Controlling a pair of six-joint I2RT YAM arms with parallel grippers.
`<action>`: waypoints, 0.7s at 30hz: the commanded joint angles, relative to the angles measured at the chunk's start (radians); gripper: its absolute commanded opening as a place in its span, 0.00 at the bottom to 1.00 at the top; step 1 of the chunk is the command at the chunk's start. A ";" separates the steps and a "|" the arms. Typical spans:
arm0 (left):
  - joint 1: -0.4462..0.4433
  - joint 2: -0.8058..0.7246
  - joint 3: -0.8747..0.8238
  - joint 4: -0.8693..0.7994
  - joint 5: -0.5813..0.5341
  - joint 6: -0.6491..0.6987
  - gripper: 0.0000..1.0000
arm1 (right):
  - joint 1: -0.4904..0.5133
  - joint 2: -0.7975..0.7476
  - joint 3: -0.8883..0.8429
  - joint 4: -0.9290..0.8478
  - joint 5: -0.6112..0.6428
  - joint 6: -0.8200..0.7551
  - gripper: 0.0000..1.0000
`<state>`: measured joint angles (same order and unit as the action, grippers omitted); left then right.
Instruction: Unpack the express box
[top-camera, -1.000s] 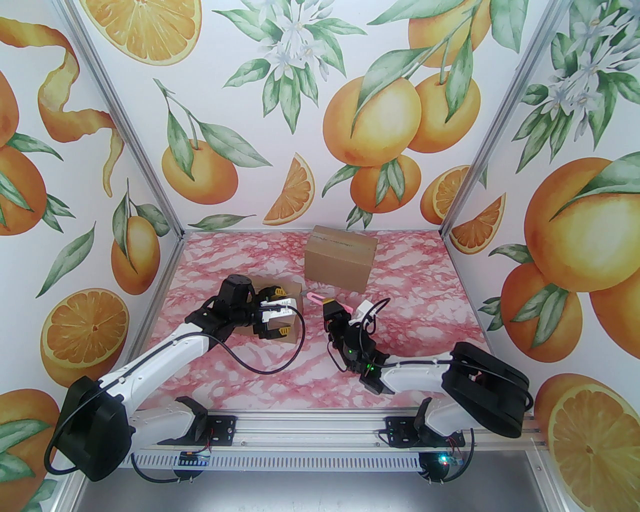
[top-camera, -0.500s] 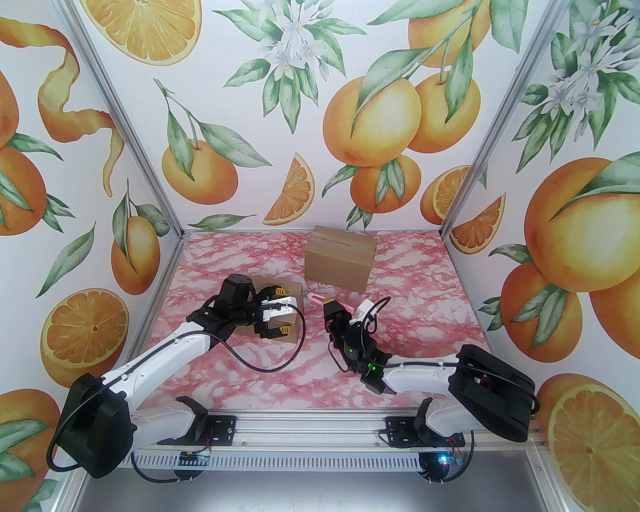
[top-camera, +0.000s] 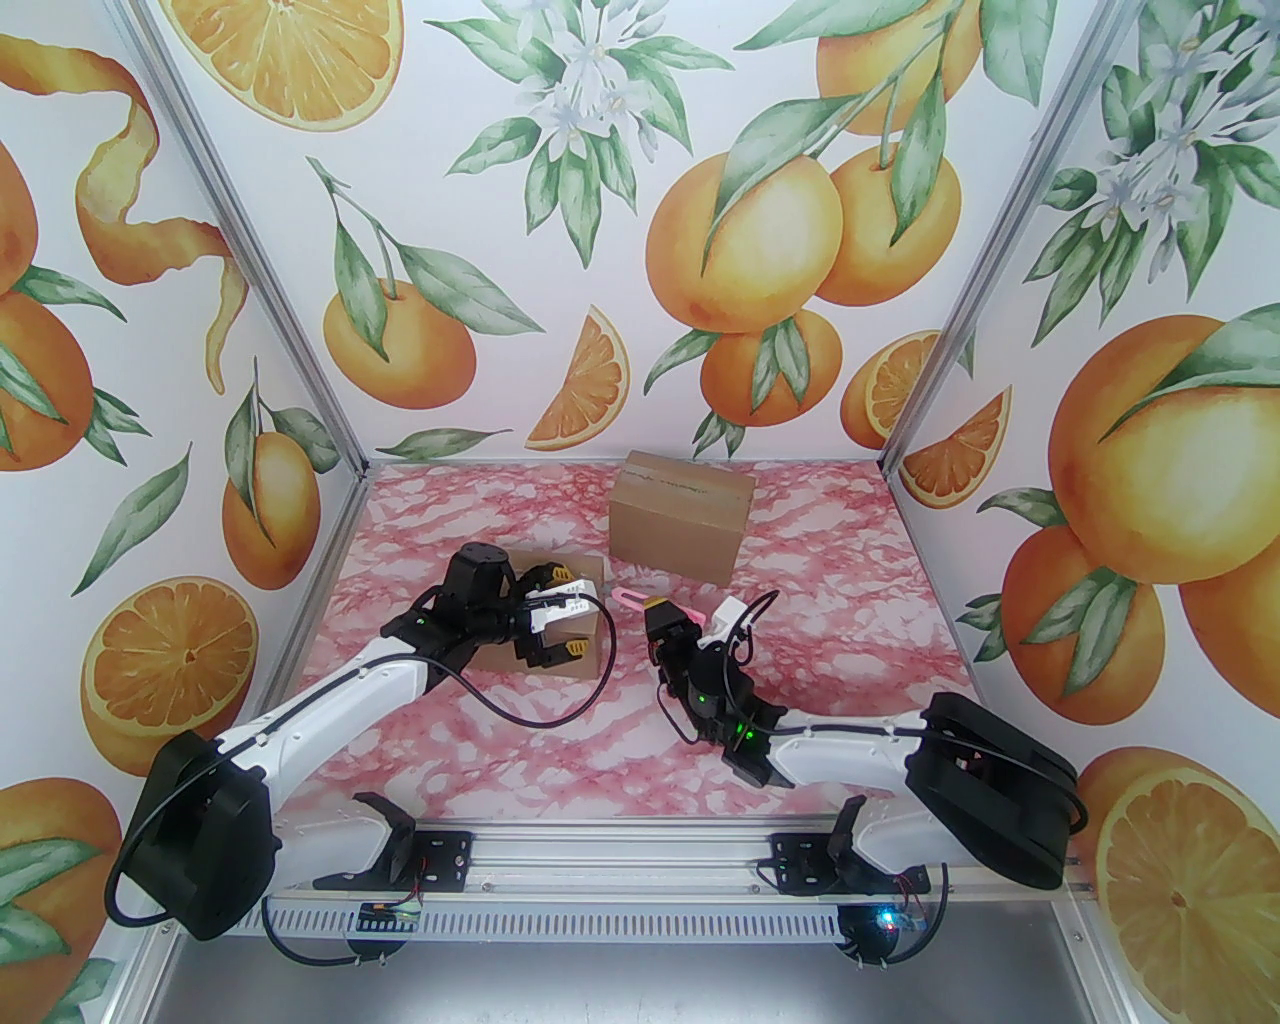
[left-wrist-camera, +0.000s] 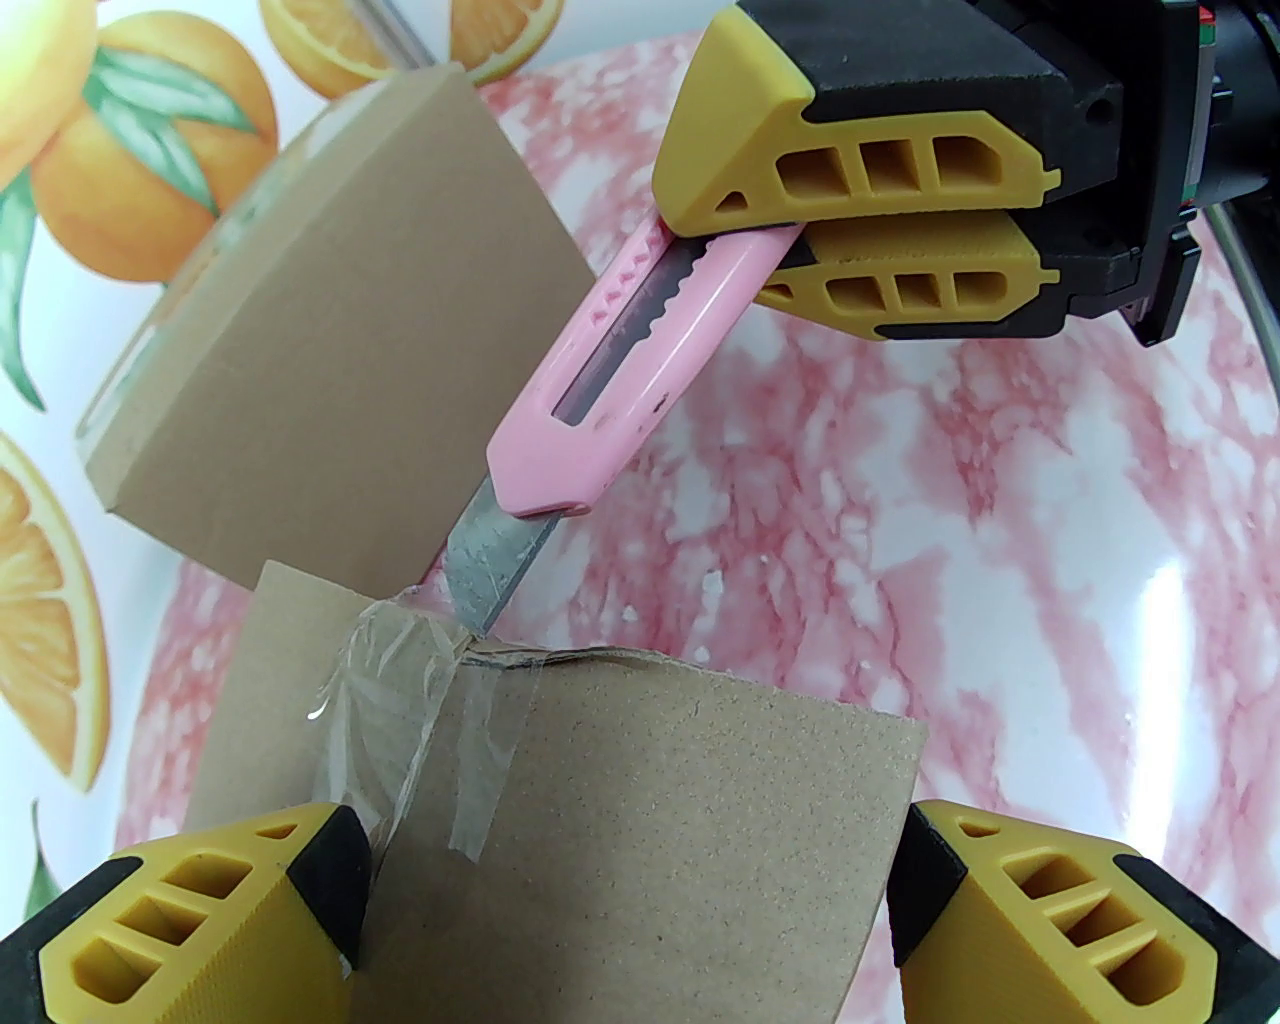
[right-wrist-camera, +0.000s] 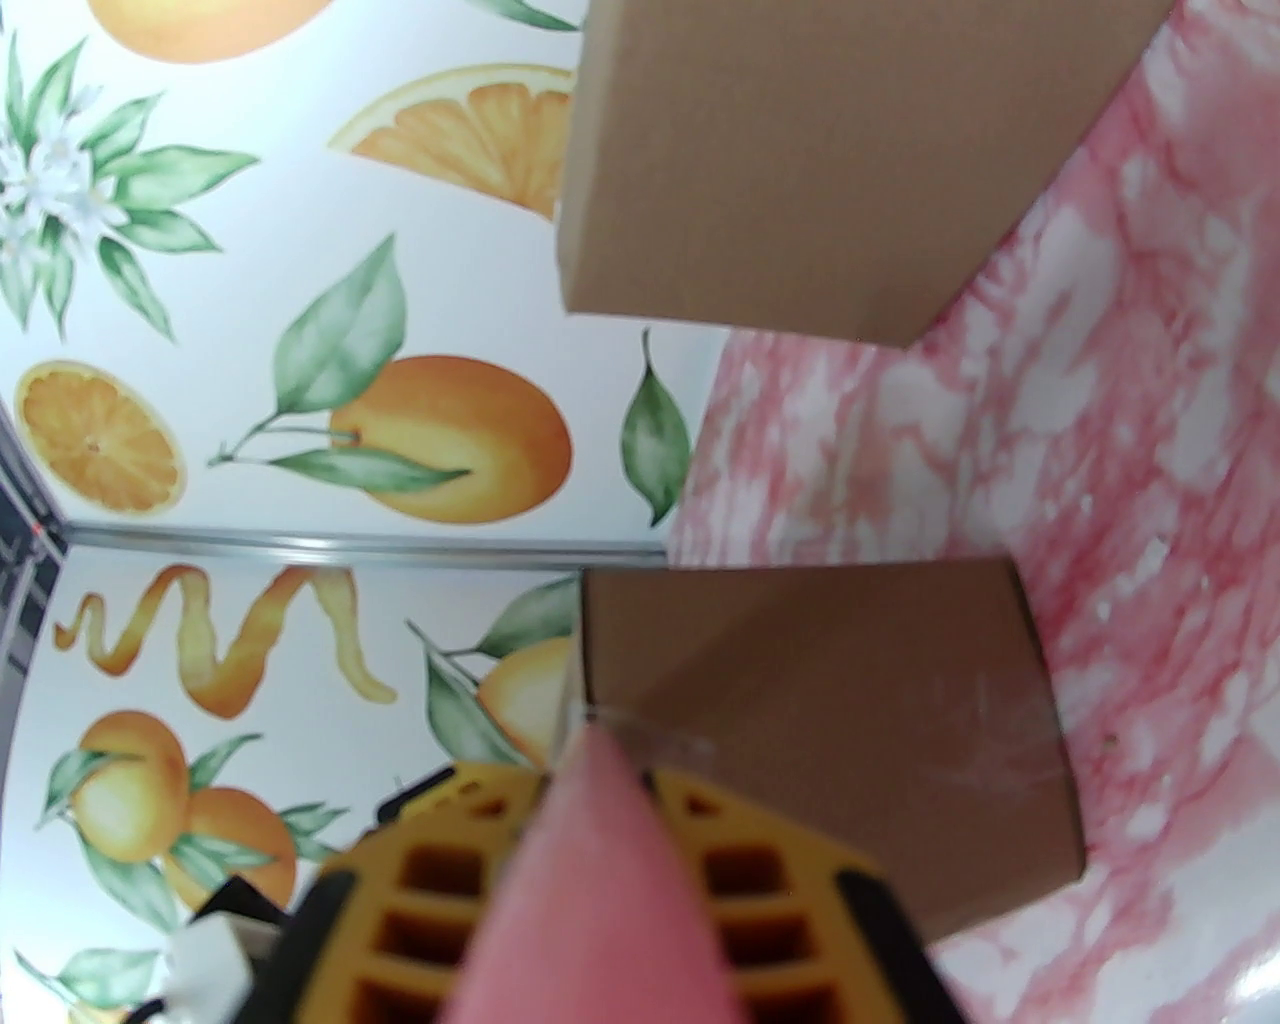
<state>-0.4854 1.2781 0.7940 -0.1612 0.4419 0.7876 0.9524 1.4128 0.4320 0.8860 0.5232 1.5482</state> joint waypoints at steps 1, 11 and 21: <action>0.001 0.012 0.021 0.045 -0.077 -0.027 0.88 | 0.013 -0.029 0.021 -0.034 -0.100 0.001 0.00; -0.016 0.001 0.001 0.050 -0.121 -0.016 0.88 | 0.013 -0.052 0.017 -0.054 -0.119 -0.005 0.00; -0.029 -0.005 -0.007 0.081 -0.176 -0.019 0.88 | 0.013 -0.075 0.011 -0.074 -0.151 -0.015 0.00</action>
<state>-0.5228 1.2751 0.7937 -0.1535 0.3759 0.7845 0.9417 1.3636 0.4335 0.8173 0.5018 1.5444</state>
